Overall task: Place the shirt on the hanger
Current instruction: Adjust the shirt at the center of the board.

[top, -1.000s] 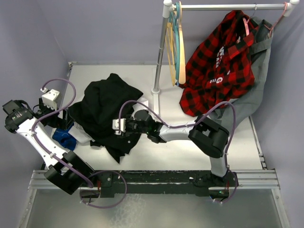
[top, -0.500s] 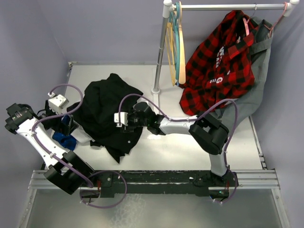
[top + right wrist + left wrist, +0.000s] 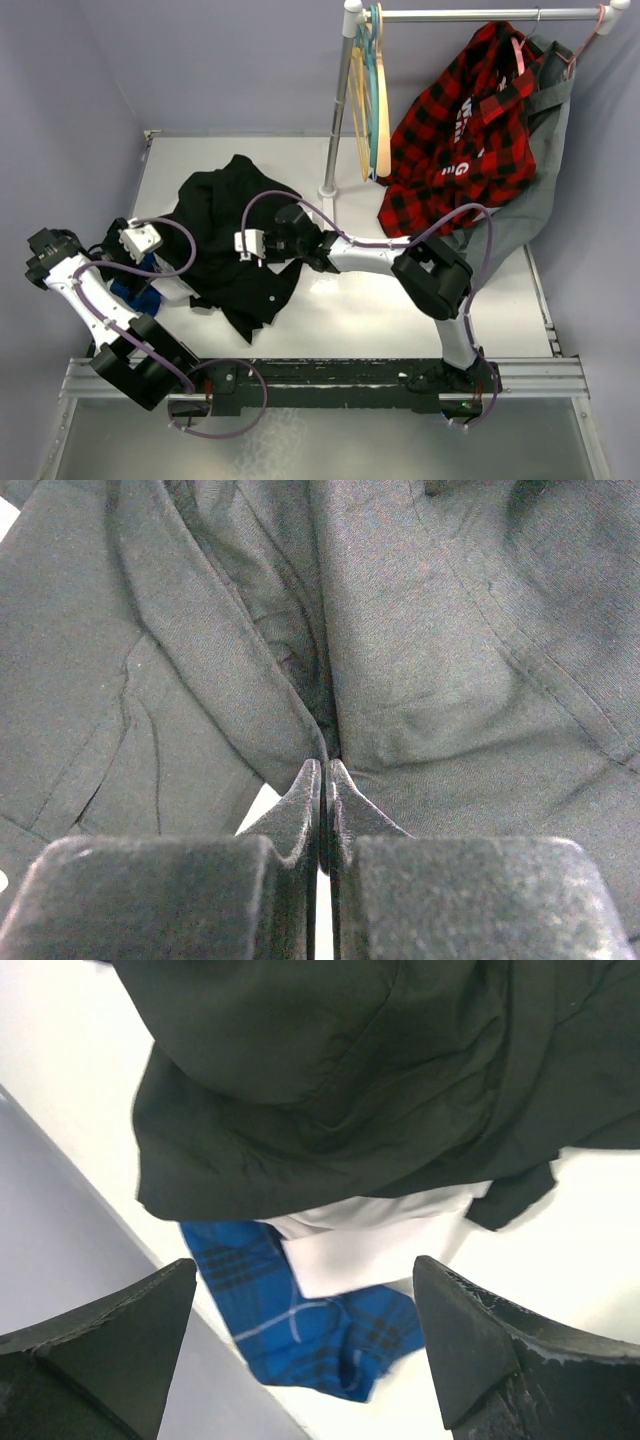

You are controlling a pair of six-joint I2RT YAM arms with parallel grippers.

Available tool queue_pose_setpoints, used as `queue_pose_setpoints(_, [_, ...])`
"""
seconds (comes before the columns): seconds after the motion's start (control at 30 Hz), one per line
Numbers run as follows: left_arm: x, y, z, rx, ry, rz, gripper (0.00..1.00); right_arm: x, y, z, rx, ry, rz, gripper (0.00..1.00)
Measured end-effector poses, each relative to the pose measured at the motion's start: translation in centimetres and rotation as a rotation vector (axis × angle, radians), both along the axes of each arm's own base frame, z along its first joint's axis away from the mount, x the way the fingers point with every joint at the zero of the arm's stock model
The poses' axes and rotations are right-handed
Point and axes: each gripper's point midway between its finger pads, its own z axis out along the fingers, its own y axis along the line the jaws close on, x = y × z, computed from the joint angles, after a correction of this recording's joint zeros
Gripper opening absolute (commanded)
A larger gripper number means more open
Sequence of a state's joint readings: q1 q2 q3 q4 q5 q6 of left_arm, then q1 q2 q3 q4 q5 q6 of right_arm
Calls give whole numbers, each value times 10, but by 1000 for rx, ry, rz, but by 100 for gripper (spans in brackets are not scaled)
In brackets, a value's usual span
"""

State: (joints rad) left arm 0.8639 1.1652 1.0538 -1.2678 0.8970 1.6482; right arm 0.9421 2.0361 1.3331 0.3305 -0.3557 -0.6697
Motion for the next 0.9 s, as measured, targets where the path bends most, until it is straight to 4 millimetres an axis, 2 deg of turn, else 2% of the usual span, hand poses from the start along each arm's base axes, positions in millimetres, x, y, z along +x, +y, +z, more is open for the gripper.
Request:
queue_pose_setpoints(0.1, [8,3,4,42,-60,-56,91,-2,-6,8,2,3,-7,0])
queue_pose_setpoints(0.23, [21,5,8,58,-129,-153,93,-3,-38,40,50,3,-53,0])
queue_pose_setpoints(0.37, [26,1,5,32,-158,-208,93,19,-76,93,163,-39,-144,0])
queue_pose_setpoints(0.43, [26,-4,6,29,-167,-230,94,30,-89,114,211,-58,-178,0])
queue_pose_setpoints(0.5, [28,-8,8,44,-184,-256,94,41,-99,126,246,-67,-206,0])
queue_pose_setpoints(0.63, [36,-27,7,130,-254,-354,99,49,-107,124,266,-39,-228,0])
queue_pose_setpoints(0.8, [47,-57,12,200,-331,-481,99,49,-104,117,278,1,-224,0])
queue_pose_setpoints(0.9, [47,-70,9,189,-315,-530,99,48,-100,112,282,21,-217,0])
